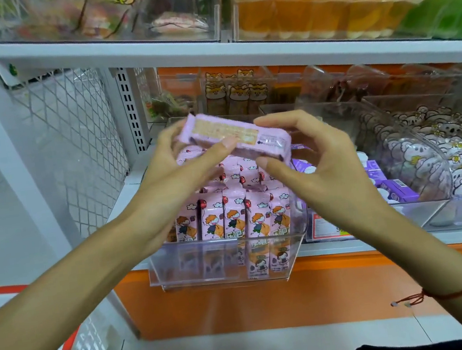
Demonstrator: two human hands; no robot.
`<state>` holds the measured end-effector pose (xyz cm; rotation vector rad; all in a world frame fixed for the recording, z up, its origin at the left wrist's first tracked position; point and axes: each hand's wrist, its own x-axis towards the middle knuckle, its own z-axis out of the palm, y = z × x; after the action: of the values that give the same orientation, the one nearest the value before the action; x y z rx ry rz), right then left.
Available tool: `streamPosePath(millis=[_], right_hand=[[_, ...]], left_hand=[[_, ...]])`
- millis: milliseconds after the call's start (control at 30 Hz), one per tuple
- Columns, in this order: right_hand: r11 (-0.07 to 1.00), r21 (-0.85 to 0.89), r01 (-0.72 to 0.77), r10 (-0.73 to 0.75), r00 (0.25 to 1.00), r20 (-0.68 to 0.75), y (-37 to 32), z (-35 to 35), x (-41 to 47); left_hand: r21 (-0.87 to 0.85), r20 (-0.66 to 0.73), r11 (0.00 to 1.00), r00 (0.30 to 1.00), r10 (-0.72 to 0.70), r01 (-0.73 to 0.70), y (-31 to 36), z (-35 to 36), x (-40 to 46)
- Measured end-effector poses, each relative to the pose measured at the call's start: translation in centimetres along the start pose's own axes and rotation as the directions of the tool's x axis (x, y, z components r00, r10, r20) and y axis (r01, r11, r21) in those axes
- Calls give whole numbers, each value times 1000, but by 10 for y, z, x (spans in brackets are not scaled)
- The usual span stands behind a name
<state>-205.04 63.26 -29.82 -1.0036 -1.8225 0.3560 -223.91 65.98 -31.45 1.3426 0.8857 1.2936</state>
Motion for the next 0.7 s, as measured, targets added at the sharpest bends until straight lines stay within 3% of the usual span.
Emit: streamPosePath(millis=[67, 167, 267, 367, 467, 567, 633, 700], right_hand=[[999, 24, -35, 34, 999, 28, 2, -6, 2], [956, 246, -162, 160, 987, 26, 5, -10, 6], [766, 547, -338, 391, 920, 21, 10, -13, 12], [657, 637, -403, 476, 877, 65, 13, -15, 13], [733, 503, -459, 518, 855, 26, 18, -17, 15], [869, 92, -486, 492, 868, -64, 31, -24, 13], [872, -139, -469, 474, 881, 1, 39, -23, 7], [863, -236, -446, 473, 878, 73, 44, -18, 0]], left_hand=[[210, -80, 967, 984, 162, -142, 3, -1, -1], [352, 28, 893, 956, 292, -282, 4, 1, -4], [360, 108, 881, 951, 289, -308, 2, 6, -9], [445, 96, 813, 923, 374, -376, 4, 7, -9], [449, -39, 811, 898, 438, -376, 7, 3, -1], [581, -111, 750, 882, 459, -317, 7, -1, 17], [667, -102, 693, 887, 450, -274, 3, 1, 30], [731, -60, 632, 898, 436, -258, -3, 7, 42]])
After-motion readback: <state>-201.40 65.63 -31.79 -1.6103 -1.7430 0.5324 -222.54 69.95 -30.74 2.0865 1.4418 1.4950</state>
